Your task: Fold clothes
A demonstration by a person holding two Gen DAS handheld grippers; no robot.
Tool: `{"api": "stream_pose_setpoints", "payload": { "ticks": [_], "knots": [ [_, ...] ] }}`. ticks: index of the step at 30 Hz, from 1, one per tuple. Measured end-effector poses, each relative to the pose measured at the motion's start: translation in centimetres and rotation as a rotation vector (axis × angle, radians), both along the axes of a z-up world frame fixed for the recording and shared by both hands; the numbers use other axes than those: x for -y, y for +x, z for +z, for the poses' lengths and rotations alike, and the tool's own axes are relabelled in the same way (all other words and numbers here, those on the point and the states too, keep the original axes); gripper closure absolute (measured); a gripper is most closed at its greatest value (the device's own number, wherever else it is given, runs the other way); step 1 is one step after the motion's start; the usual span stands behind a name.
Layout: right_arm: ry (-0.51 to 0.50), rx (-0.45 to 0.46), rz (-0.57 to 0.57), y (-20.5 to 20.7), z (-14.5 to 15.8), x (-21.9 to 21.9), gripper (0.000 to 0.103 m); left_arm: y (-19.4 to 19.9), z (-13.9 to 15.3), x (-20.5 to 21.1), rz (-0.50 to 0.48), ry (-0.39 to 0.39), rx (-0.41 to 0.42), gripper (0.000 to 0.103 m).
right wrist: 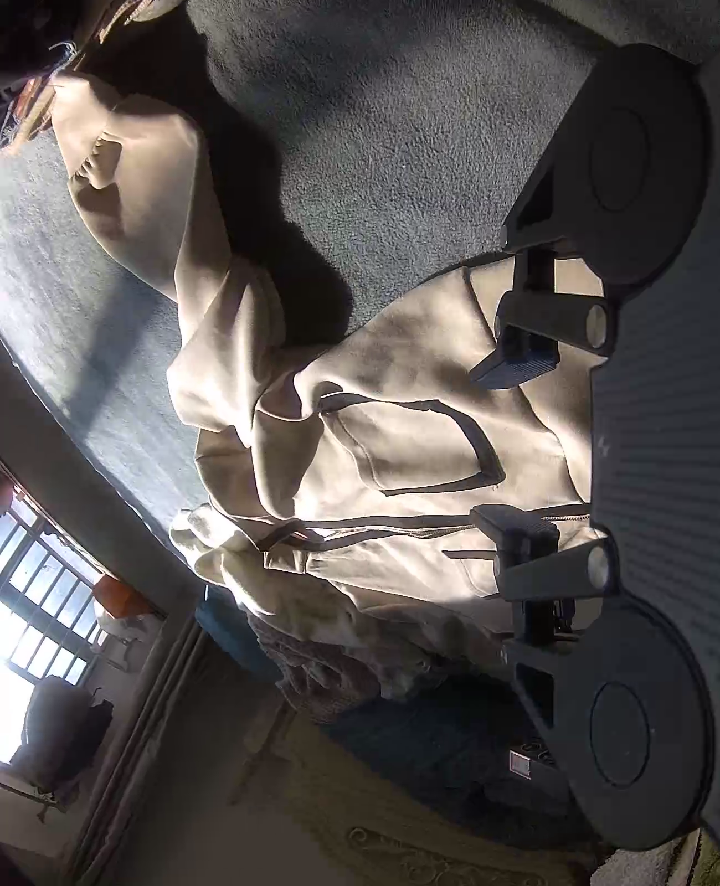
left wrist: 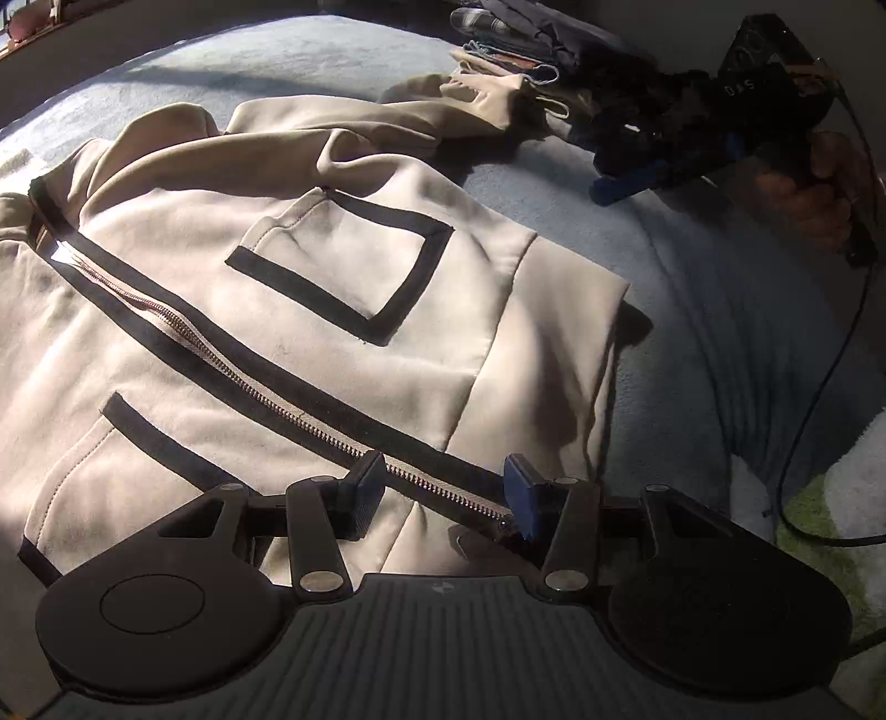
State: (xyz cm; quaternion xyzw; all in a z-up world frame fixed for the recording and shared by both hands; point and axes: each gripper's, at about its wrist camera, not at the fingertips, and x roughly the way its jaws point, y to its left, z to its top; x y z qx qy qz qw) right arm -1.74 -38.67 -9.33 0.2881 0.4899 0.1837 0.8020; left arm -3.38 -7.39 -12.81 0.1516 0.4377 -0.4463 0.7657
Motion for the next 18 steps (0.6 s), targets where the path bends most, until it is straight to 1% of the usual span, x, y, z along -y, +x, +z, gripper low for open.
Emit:
{"api": "stream_pose_setpoints", "payload": {
  "ticks": [1, 3, 4, 5, 6, 7, 8, 11, 13, 15, 16, 18],
  "knots": [
    [-0.111, 0.024, 0.083, -1.1, -0.4, -2.0, 0.058, -1.1, -0.2, 0.5, -0.043, 0.001, 0.049, 0.056],
    [-0.331, 0.109, 0.247, -2.7, -1.1, -5.6, 0.064, -2.9, -0.2, 1.6, -0.147, 0.016, 0.124, 0.056],
    [-0.389, 0.128, 0.28, -3.2, -1.5, -6.3, 0.065, -3.8, -0.1, 2.0, -0.207, 0.019, 0.161, 0.056],
    [-0.439, 0.135, 0.288, -3.8, -1.9, -6.6, 0.066, -4.6, 0.0, 2.3, -0.261, 0.023, 0.195, 0.056],
    [-0.465, 0.134, 0.279, -4.3, -2.3, -6.5, 0.067, -5.2, 0.0, 2.6, -0.295, 0.027, 0.221, 0.056],
    [-0.441, 0.118, 0.234, -4.6, -2.6, -5.6, 0.068, -5.6, -0.2, 2.9, -0.321, 0.029, 0.239, 0.056],
    [-0.432, 0.109, 0.198, -4.9, -2.7, -4.9, 0.073, -6.0, -0.4, 3.2, -0.343, 0.031, 0.252, 0.056],
    [-0.493, 0.127, 0.146, -5.8, -2.8, -3.4, 0.074, -6.2, -1.6, 3.9, -0.355, 0.037, 0.249, 0.056],
    [-0.472, 0.097, 0.072, -5.4, -3.2, -2.1, 0.075, -6.2, -2.7, 4.1, -0.37, 0.045, 0.233, 0.057],
    [-0.452, 0.059, 0.0, -4.9, -3.7, -1.0, 0.074, -6.2, -3.4, 4.2, -0.388, 0.056, 0.227, 0.063],
    [-0.437, 0.038, -0.028, -4.5, -4.0, -0.6, 0.074, -6.2, -3.7, 4.3, -0.394, 0.062, 0.228, 0.064],
    [-0.405, 0.005, -0.068, -4.1, -4.9, 0.0, 0.073, -6.0, -4.2, 4.4, -0.404, 0.07, 0.225, 0.069]
  ]
}}
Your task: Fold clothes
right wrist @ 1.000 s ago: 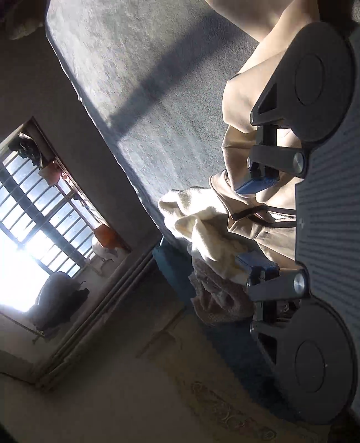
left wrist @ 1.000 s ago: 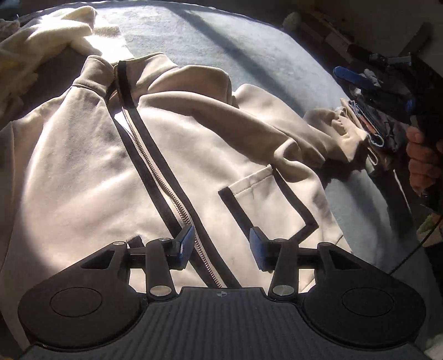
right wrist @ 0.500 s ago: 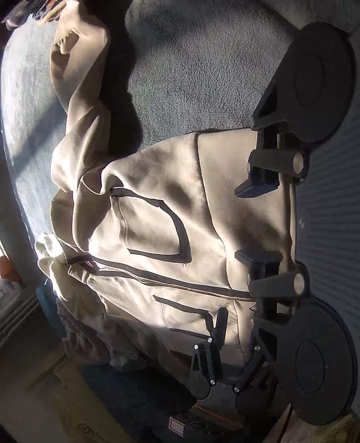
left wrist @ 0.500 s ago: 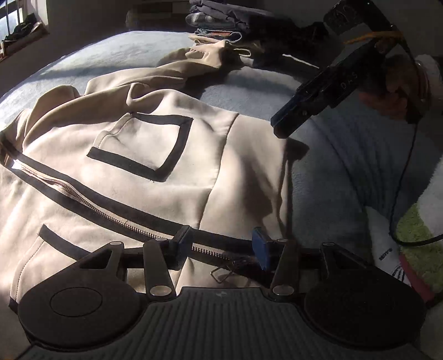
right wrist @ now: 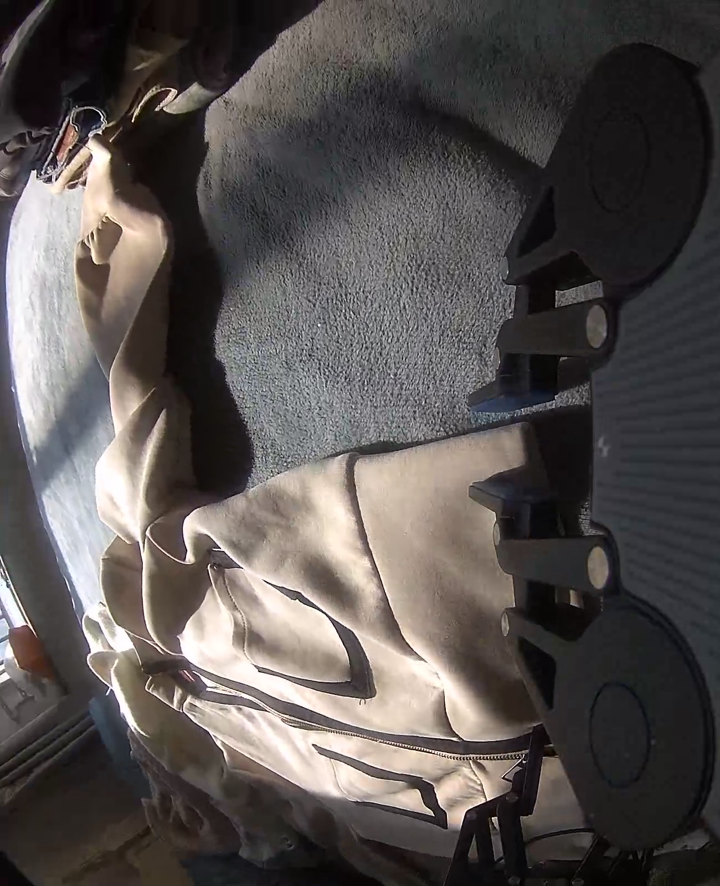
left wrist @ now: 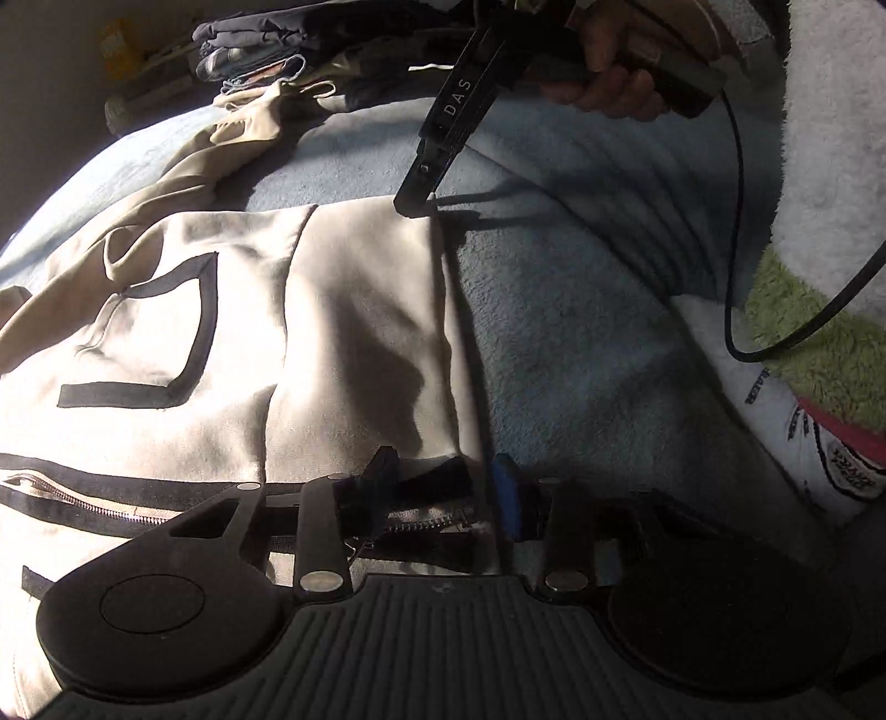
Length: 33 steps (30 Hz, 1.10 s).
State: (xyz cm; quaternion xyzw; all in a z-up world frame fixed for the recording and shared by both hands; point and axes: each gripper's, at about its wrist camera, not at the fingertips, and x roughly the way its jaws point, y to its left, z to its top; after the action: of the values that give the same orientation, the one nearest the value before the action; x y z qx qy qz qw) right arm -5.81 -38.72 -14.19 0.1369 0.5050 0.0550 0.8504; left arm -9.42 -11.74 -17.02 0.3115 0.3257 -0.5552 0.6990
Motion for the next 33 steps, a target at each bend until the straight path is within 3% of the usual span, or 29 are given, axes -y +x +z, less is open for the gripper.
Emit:
{"api": "stream_pose_setpoints", "payload": {
  "ticks": [2, 3, 4, 8, 13, 16, 18, 20, 21, 25, 29, 31, 32, 33],
  "knots": [
    [0.049, -0.02, -0.018, 0.3, -1.0, 0.5, 0.075, 0.5, 0.0, -0.1, 0.016, -0.009, -0.038, 0.071],
    [0.07, -0.024, -0.022, 0.3, -1.3, 0.7, 0.081, 0.7, -0.1, -0.2, 0.024, -0.014, -0.057, 0.072],
    [0.089, -0.028, -0.028, 0.3, -1.4, 0.9, 0.096, 0.8, -0.1, -0.2, 0.026, -0.016, -0.068, 0.073],
    [0.066, -0.044, -0.012, -0.2, -1.0, 0.6, 0.098, 1.2, -0.2, -0.3, 0.034, -0.023, -0.107, 0.073],
    [0.117, -0.099, -0.024, 0.6, -1.6, 1.3, 0.096, 1.6, -0.1, -0.5, 0.037, -0.032, -0.145, 0.073],
    [0.233, -0.03, -0.094, 1.2, 0.2, 3.8, 0.079, 2.1, 0.5, -0.8, 0.051, -0.052, -0.19, 0.069],
    [0.314, 0.031, -0.156, 1.8, 1.4, 5.7, 0.062, 2.6, 1.3, -1.2, 0.062, -0.084, -0.228, 0.069],
    [0.38, 0.067, -0.228, 3.9, 1.8, 7.2, 0.058, 3.0, 2.2, -1.6, 0.07, -0.125, -0.25, 0.069],
    [0.411, 0.078, -0.262, 5.1, 1.8, 7.8, 0.051, 3.1, 2.8, -1.8, 0.074, -0.15, -0.256, 0.069],
    [0.608, 0.064, -0.425, 11.2, -1.2, 9.7, 0.044, 4.1, 3.7, -1.7, 0.133, -0.202, -0.244, 0.069],
    [0.773, 0.013, -0.581, 15.6, -5.5, 10.2, 0.042, 5.0, 1.9, -1.0, 0.198, -0.167, -0.228, 0.069],
    [0.778, 0.021, -0.624, 17.3, -6.6, 9.9, 0.057, 5.1, 0.8, -0.8, 0.21, -0.14, -0.234, 0.069],
    [0.72, 0.064, -0.591, 18.1, -5.7, 9.5, 0.081, 5.1, 0.4, -0.7, 0.215, -0.13, -0.238, 0.069],
    [0.654, 0.112, -0.55, 18.9, -4.7, 9.2, 0.093, 5.1, 0.3, -0.8, 0.218, -0.131, -0.246, 0.069]
  ]
}}
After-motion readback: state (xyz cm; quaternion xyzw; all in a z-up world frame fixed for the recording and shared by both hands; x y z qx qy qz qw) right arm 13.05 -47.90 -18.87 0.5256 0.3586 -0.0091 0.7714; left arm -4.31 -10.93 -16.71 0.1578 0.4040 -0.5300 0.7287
